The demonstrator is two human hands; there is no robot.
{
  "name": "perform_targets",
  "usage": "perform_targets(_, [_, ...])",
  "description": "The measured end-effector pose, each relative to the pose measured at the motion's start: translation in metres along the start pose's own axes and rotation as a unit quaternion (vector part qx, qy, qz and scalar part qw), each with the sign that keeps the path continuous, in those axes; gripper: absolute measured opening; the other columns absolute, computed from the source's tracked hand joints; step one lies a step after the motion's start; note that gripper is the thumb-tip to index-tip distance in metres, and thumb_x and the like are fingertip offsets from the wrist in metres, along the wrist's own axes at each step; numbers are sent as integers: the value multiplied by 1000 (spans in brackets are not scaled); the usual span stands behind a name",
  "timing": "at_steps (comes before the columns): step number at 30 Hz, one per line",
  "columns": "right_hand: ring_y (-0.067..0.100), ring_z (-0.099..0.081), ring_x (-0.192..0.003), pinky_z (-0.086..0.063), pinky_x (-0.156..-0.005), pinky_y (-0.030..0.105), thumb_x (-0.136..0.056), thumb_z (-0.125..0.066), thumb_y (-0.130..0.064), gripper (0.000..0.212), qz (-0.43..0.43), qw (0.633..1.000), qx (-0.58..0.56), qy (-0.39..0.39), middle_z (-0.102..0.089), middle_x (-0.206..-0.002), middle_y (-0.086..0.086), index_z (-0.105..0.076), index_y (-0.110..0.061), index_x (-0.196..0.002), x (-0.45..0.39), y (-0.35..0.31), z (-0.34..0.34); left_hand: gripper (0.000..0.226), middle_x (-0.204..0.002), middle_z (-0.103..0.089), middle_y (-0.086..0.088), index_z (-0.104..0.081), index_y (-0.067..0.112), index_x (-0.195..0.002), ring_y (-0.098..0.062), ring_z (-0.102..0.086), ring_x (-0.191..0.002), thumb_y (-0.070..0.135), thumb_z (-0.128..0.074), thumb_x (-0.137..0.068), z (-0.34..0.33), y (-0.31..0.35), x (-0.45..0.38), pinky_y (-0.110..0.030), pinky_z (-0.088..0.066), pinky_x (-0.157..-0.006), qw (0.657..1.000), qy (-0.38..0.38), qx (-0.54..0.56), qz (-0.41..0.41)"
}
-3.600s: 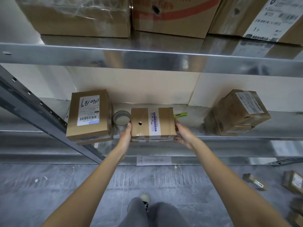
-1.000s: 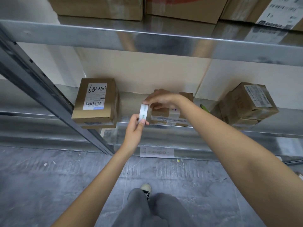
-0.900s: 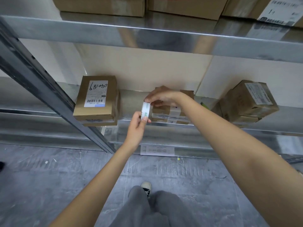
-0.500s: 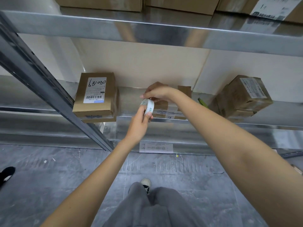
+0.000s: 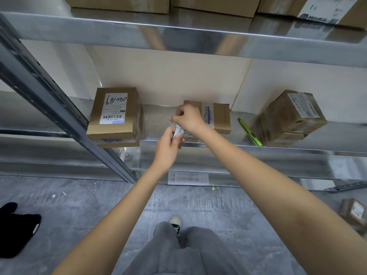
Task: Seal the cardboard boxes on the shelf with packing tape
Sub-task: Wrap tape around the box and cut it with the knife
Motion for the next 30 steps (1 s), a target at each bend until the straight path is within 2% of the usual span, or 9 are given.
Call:
perform_targets(3, [9, -45, -60, -35, -59, 25, -86, -70, -23, 31, 25, 998, -51, -5, -51, -61, -4, -51, -13, -63, 13, -6, 9, 22, -81, -60, 1, -48, 23, -86, -6, -54, -71, 11, -42, -103, 5, 5, 3, -9, -42, -67, 999, -7, 38, 1])
perform_targets(6, [7, -53, -70, -41, -69, 21, -90, -65, -33, 23, 3, 988, -143, -60, -57, -71, -7, -62, -12, -82, 28, -9, 9, 17, -81, -58, 4, -50, 21, -89, -8, -53, -81, 13, -43, -103, 9, 6, 7, -13, -41, -78, 995, -17, 93, 9])
perform_targets(9, [20, -63, -76, -52, -90, 34, -93, -54, -52, 46, -101, 933, -284, -197, -63, -68, 5, -64, -7, -94, 42, 2, -9, 12, -80, -58, 5, -56, 22, -86, -12, -51, -85, 23, -45, -92, 15, 3, 8, -31, -37, -85, 985, 14, 165, 42])
perform_targets(11, [29, -70, -84, -55, -92, 40, -92, -51, -58, 57, -155, 904, -328, -228, -69, -76, 14, -65, -3, -100, 45, 8, -16, 13, -78, -57, 7, -56, 24, -81, -10, -50, -81, 25, -44, -85, 18, 4, 9, -34, -35, -81, 980, 46, 184, 55])
perform_targets(16, [32, -70, -95, -57, -78, 34, -88, -40, -72, 86, -300, 834, -366, -284, -69, -105, 21, -55, 5, -124, 45, 29, -24, 31, -67, -44, -1, -48, 20, -68, -8, -40, -66, 28, -53, -97, 24, 14, 17, -21, -34, -66, 967, 121, 223, 12])
perform_targets(18, [31, -69, -96, -56, -78, 33, -92, -41, -66, 73, -303, 818, -367, -324, -69, -104, 19, -57, 1, -119, 47, 30, -23, 37, -64, -41, -1, -44, 14, -65, -5, -38, -62, 25, -53, -99, 23, 19, 20, -13, -34, -60, 968, 125, 216, -8])
perform_targets(23, [26, -69, -87, -58, -78, 31, -97, -55, -26, 24, -315, 833, -363, -273, -68, -99, 16, -63, -3, -98, 44, 35, -11, 28, -66, -46, 1, -49, 8, -70, -4, -42, -64, 7, -52, -98, 19, 17, 21, -12, -35, -60, 980, 95, 172, -17])
perform_targets(26, [25, -69, -81, -61, -69, 32, -93, -64, -15, 16, -297, 843, -401, -200, -68, -88, 15, -62, 1, -90, 36, 37, -5, 20, -70, -49, 3, -53, 7, -76, -5, -43, -67, 0, -48, -93, 16, 8, 21, -12, -34, -60, 990, 68, 122, 4])
perform_targets(30, [15, -65, -61, -52, -50, 20, -88, -70, -10, 20, -226, 922, -304, -79, -67, -80, 11, -66, 6, -99, 30, 31, 5, 20, -69, -45, 6, -52, 14, -78, -4, -38, -61, 13, -43, -96, 4, -3, 21, -21, -30, -58, 998, 21, 38, 54])
Point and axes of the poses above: each hand's wrist, its own x-axis away from the middle knuckle, its own z-axis out of the back of the hand, y = z × x, the point moved 6 cm from there along -x, towards the middle knuckle
